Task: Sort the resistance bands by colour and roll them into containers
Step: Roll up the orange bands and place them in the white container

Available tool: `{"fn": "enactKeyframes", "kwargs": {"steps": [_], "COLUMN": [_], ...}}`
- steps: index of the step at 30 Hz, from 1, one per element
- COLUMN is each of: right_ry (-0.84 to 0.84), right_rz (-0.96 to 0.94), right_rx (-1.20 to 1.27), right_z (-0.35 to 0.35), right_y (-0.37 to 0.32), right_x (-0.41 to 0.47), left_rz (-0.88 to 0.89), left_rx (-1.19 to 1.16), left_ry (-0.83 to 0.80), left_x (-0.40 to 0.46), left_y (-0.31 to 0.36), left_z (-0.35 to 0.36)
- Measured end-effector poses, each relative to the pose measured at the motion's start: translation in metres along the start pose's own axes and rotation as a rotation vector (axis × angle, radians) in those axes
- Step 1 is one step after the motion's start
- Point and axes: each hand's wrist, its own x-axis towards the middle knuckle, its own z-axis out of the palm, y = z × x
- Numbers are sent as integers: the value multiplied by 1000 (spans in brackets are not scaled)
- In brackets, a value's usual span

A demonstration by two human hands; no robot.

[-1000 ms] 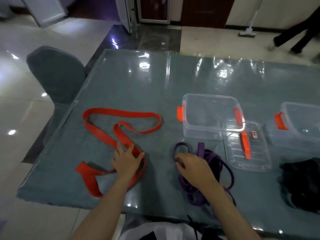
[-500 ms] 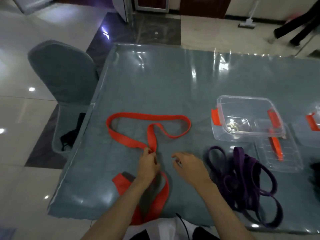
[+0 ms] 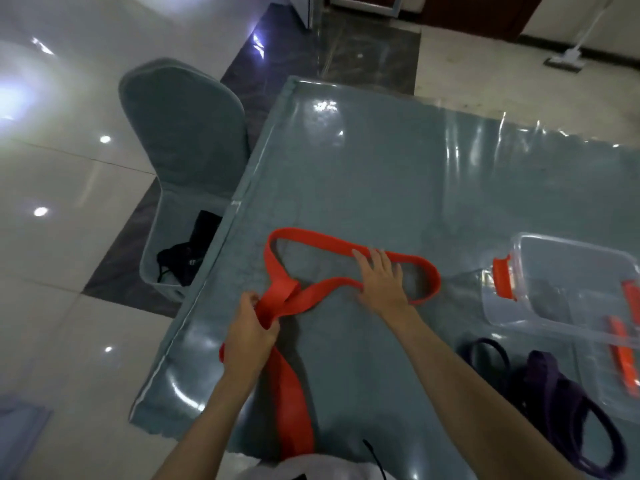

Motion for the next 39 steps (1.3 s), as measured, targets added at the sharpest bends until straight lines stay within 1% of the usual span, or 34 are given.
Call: {"fn": "enactKeyframes", "kwargs": {"steps": [2, 4, 7, 9, 11, 13, 16, 19, 21, 23, 25, 28, 31, 35, 39], "right_ry": [-51, -76, -37, -40, -56, -16, 45, -4, -16, 22, 95, 228, 296, 349, 415], "right_rz": [-19, -47, -72, -102, -139, -176, -239, -240, -229, -207, -140, -42, 46, 107, 132], "right_rx": [-50, -79, -140, -177, -171, -151, -103, -87, -36, 77, 243, 566, 860, 1109, 1386], "right_z": [2, 1, -1, -2, 0, 4, 7, 3, 3, 4, 6, 5, -9, -35, -51], "right_y": [0, -2, -4, -2, 4, 11, 14, 16, 17, 14, 8, 2, 9, 22, 31], "right_x": [22, 40, 59, 66, 66, 61, 53, 46, 39, 25, 8, -24, -68, -139, -211], "left_rz": [-33, -17, 41, 61, 65, 73, 72, 28, 7, 8, 2, -18, -89, -60, 24], "left_rx": [61, 87, 92, 125, 187, 272, 352, 326, 277, 168, 78, -139, -401, -589, -715], "left_ry": [30, 56, 52, -1, -127, -274, -412, -446, -394, -268, -168, -124, -103, -160, -281], "left_x": [2, 3, 1, 0, -1, -4, -8, -14, -20, -23, -28, -39, -46, -58, -83], "left_y": [-3, -7, -11, -12, -16, -23, -26, -26, -25, -28, -24, -8, 11, 52, 105], "left_z": [-5, -8, -7, -8, -8, -9, -15, -23, -28, -32, -36, -40, -40, -37, -26]}}
